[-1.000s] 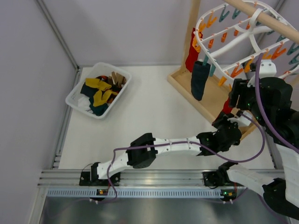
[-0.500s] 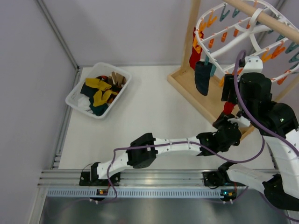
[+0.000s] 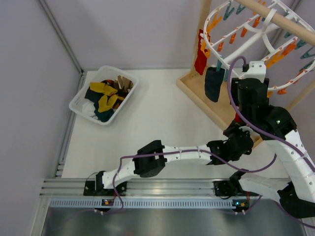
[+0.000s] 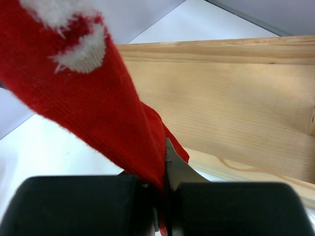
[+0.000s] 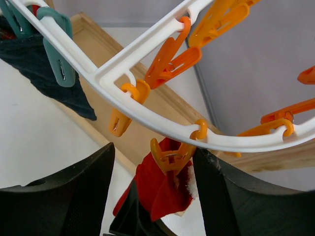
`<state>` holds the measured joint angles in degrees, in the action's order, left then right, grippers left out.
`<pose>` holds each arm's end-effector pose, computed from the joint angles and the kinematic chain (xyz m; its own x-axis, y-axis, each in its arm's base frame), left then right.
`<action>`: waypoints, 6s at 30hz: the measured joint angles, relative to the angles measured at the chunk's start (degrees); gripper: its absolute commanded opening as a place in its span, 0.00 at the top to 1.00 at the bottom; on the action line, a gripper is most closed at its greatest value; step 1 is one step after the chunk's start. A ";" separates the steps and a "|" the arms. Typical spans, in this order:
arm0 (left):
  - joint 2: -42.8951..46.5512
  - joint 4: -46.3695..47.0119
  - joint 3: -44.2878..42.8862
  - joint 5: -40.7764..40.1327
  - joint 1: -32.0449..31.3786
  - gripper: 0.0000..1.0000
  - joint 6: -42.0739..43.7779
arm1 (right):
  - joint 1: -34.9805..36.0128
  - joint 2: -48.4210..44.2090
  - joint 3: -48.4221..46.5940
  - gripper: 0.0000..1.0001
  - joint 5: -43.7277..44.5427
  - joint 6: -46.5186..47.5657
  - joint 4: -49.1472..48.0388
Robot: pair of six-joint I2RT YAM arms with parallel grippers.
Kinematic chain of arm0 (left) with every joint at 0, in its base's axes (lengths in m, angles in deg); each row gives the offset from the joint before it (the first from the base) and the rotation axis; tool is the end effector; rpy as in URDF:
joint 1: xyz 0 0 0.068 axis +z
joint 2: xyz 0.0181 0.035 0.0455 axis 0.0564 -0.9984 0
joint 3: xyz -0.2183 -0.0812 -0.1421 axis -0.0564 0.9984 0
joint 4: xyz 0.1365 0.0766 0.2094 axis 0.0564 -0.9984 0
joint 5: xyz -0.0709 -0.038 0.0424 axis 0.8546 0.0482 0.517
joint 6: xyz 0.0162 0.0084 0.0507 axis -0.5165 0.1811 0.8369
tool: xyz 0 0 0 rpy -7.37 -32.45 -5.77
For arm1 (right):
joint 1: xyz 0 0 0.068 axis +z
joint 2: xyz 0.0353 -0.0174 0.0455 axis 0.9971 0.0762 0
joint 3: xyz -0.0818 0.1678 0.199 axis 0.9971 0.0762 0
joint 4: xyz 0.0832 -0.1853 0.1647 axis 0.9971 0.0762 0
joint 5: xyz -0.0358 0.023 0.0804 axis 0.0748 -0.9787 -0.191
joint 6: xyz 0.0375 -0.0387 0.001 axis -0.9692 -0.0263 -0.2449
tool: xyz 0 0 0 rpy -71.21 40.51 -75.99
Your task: Remove the socks clipped to the hanger
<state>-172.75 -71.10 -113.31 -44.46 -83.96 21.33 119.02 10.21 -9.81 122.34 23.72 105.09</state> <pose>0.1207 -0.5548 0.2527 0.0708 0.3683 -0.9270 0.4056 0.8384 0.3641 0.1519 0.0690 0.4596 -0.3495 -0.1306 -0.9278 0.2119 0.9536 -0.2140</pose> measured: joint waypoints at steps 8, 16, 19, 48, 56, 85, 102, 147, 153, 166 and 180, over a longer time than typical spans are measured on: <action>0.22 0.02 0.37 0.17 0.00 1.00 -0.35 | 0.42 -1.51 3.32 0.47 4.44 1.36 -4.02; 2.58 -0.04 2.84 0.61 0.00 1.00 -1.66 | 0.61 -2.49 5.49 0.57 5.97 2.58 -7.30; 3.10 -0.04 3.39 0.79 0.00 1.00 -1.77 | 0.63 -2.56 5.88 0.64 5.95 2.86 -8.11; 37.38 -8.33 45.42 8.85 14.93 1.00 -28.35 | 0.63 -8.13 6.93 0.28 -0.07 -0.66 -8.70; 49.09 -16.48 54.93 15.61 28.98 1.00 -36.11 | 0.63 -14.80 8.20 0.01 -9.79 -2.78 -5.05; 36.81 -33.73 31.19 35.82 73.85 0.02 -44.39 | 0.70 -26.82 14.58 0.00 -20.98 -4.63 -1.14; 36.52 -16.37 28.52 79.47 44.06 0.02 -33.05 | 0.72 -39.52 19.74 0.00 -27.45 -6.19 -5.79; 7.96 17.51 12.94 101.31 41.48 1.00 -34.25 | 0.74 -41.51 23.47 0.01 -42.49 -5.29 -10.08; 22.05 18.16 29.33 87.19 37.90 1.00 -32.15 | 0.74 -41.86 23.43 0.01 -43.23 -6.67 -10.51; 34.23 15.74 40.41 41.24 12.17 1.00 -13.42 | 0.74 -33.94 2.40 0.01 -32.06 -7.02 -4.76; 5.18 10.05 3.61 10.16 -2.82 1.00 16.35 | 0.74 -14.14 -18.71 0.07 -20.76 -3.10 11.82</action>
<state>-167.57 -61.04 -109.70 -34.30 -86.78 37.67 119.76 -3.94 -28.52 101.58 20.61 116.92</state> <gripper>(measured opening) 0.016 0.963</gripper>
